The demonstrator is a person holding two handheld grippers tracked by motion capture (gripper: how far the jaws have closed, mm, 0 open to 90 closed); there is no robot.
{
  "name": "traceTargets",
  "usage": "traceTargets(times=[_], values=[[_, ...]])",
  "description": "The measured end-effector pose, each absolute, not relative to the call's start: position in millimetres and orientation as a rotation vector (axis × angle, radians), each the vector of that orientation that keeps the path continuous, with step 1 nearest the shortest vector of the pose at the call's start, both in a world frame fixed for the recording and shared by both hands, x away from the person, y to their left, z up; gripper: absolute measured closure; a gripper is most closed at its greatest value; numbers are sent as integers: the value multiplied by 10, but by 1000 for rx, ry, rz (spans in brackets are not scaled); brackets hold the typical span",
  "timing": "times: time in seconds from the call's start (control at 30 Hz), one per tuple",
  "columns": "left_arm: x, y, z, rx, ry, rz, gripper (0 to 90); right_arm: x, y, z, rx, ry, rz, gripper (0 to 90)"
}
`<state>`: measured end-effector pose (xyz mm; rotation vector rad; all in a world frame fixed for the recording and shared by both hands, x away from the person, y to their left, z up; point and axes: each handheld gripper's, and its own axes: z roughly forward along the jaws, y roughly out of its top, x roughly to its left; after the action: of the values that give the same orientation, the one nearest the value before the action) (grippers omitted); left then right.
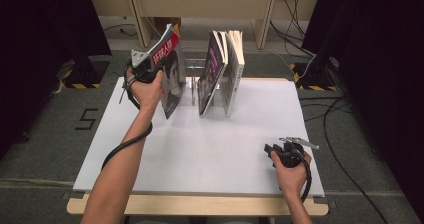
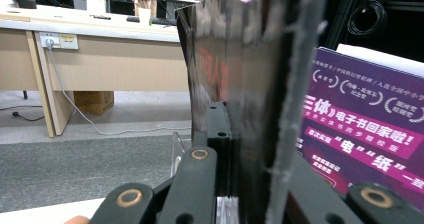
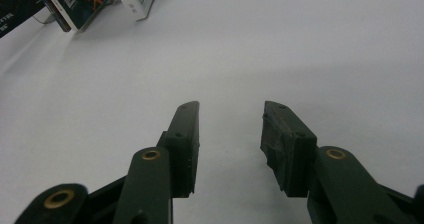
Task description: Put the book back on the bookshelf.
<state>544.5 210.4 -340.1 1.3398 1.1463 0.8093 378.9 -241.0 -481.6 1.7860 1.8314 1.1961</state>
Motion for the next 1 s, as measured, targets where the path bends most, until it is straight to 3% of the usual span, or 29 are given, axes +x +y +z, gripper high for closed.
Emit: traceTargets(times=[1.0], values=[[5242,2235,-3573,1391,1134,794,827,3785,-2380,-4819,1784,1838,1196,593]])
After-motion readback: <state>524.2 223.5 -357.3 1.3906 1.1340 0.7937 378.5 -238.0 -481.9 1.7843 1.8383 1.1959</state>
